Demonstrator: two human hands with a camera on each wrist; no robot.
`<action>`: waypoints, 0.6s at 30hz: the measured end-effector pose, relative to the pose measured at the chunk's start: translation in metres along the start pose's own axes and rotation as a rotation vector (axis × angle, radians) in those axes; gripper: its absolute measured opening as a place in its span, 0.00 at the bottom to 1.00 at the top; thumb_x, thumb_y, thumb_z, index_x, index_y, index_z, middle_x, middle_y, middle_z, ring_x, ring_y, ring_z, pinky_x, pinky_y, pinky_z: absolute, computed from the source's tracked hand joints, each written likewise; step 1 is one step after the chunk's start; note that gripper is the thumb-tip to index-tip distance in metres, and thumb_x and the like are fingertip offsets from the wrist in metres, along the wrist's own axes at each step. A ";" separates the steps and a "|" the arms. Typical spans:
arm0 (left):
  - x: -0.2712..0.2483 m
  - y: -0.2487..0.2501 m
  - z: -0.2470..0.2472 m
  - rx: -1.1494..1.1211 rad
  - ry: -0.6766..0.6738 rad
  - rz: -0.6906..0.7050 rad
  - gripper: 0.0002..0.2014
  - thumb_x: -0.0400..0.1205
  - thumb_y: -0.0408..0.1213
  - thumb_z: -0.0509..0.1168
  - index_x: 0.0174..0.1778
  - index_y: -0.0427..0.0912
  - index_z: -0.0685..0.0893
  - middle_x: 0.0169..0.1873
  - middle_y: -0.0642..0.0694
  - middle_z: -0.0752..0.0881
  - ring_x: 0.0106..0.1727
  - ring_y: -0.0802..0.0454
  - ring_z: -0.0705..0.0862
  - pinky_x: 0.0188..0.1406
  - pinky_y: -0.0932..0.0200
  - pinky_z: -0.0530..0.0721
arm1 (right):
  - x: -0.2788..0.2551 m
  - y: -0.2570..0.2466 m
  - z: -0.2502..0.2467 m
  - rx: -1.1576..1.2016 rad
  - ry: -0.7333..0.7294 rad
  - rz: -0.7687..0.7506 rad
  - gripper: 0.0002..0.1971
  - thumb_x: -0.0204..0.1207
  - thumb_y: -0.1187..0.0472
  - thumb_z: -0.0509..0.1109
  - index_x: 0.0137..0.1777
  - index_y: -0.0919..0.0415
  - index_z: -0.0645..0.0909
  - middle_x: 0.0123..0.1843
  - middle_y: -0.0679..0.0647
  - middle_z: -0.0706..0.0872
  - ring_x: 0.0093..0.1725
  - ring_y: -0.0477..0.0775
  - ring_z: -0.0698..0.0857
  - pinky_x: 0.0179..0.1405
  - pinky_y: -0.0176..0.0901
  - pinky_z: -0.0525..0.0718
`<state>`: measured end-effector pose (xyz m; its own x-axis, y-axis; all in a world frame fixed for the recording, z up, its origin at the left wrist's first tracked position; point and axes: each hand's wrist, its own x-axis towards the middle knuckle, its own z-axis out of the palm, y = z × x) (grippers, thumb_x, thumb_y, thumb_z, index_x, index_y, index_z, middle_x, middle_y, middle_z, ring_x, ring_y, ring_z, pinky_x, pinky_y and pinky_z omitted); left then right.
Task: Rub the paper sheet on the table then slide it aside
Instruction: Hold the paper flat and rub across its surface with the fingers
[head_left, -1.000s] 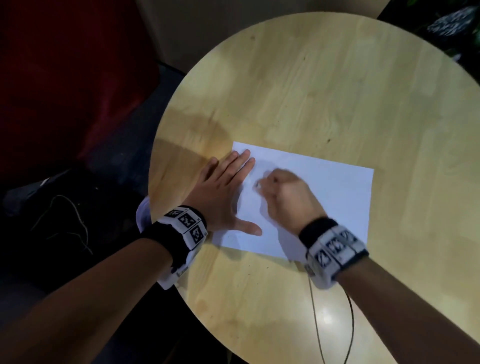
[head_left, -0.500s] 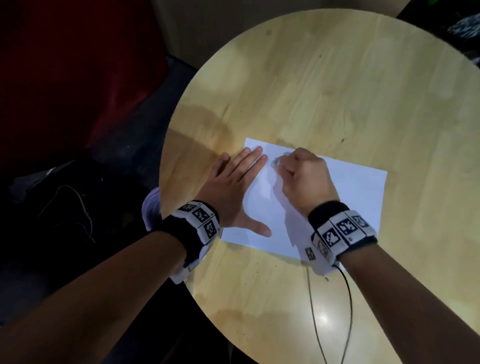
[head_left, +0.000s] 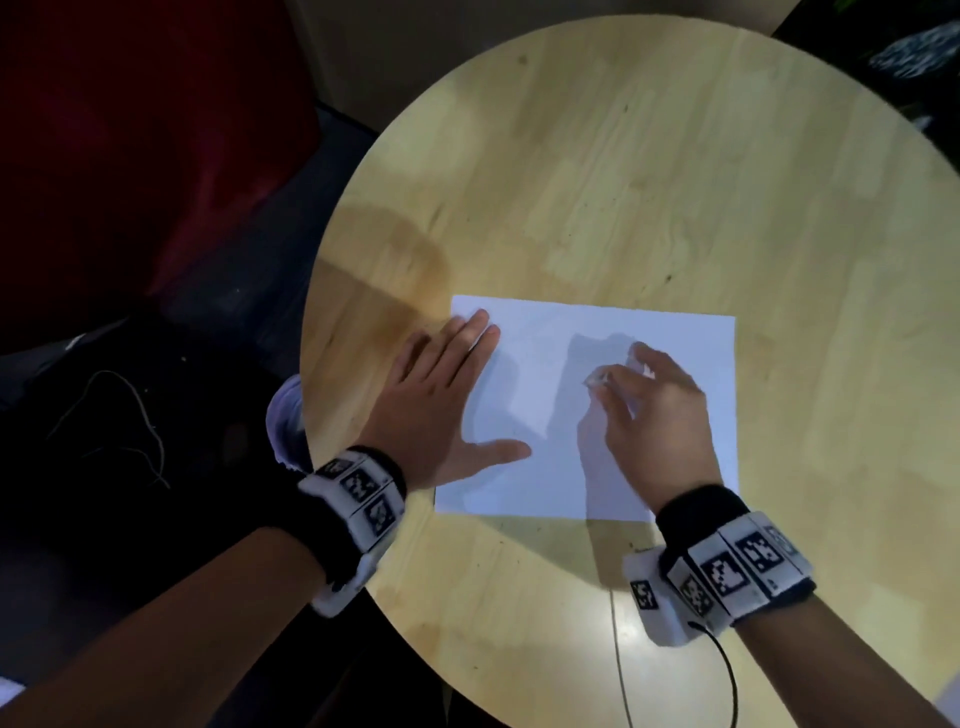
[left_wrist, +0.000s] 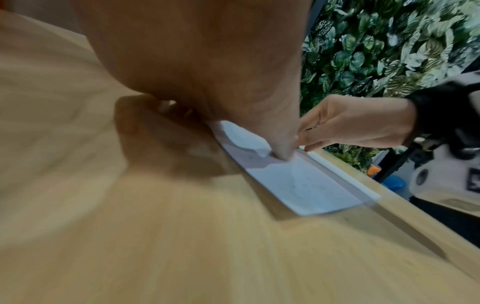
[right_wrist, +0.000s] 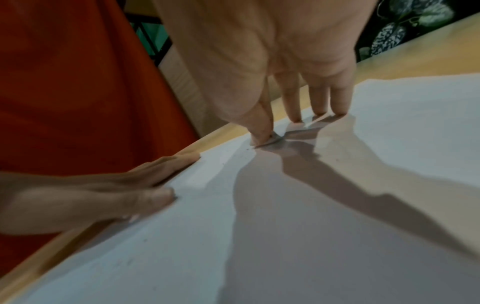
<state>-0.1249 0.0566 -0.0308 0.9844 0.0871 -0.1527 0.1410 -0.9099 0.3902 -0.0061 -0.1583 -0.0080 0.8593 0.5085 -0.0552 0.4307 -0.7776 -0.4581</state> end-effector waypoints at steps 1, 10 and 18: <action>-0.012 0.002 0.003 -0.009 0.068 -0.012 0.55 0.75 0.79 0.58 0.88 0.39 0.63 0.89 0.45 0.60 0.88 0.45 0.62 0.85 0.40 0.56 | -0.005 0.001 0.001 -0.014 -0.021 -0.031 0.06 0.80 0.64 0.68 0.45 0.56 0.86 0.59 0.59 0.81 0.58 0.62 0.81 0.49 0.48 0.81; -0.082 0.038 0.000 -0.068 0.005 0.019 0.38 0.85 0.68 0.58 0.78 0.39 0.77 0.77 0.40 0.76 0.67 0.42 0.78 0.67 0.49 0.70 | 0.048 0.013 -0.003 0.453 -0.161 -0.048 0.07 0.76 0.67 0.74 0.52 0.59 0.90 0.69 0.47 0.83 0.77 0.40 0.70 0.77 0.35 0.66; 0.020 -0.036 -0.014 0.131 -0.061 0.286 0.38 0.86 0.65 0.55 0.85 0.41 0.70 0.87 0.42 0.65 0.88 0.44 0.61 0.86 0.45 0.58 | 0.019 -0.012 -0.011 0.096 0.100 -0.093 0.04 0.76 0.66 0.73 0.46 0.59 0.89 0.52 0.59 0.87 0.57 0.66 0.81 0.65 0.52 0.77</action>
<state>-0.1090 0.0971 -0.0349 0.9736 -0.2006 -0.1091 -0.1592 -0.9388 0.3053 0.0078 -0.1435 0.0064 0.8425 0.5331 0.0777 0.4851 -0.6878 -0.5400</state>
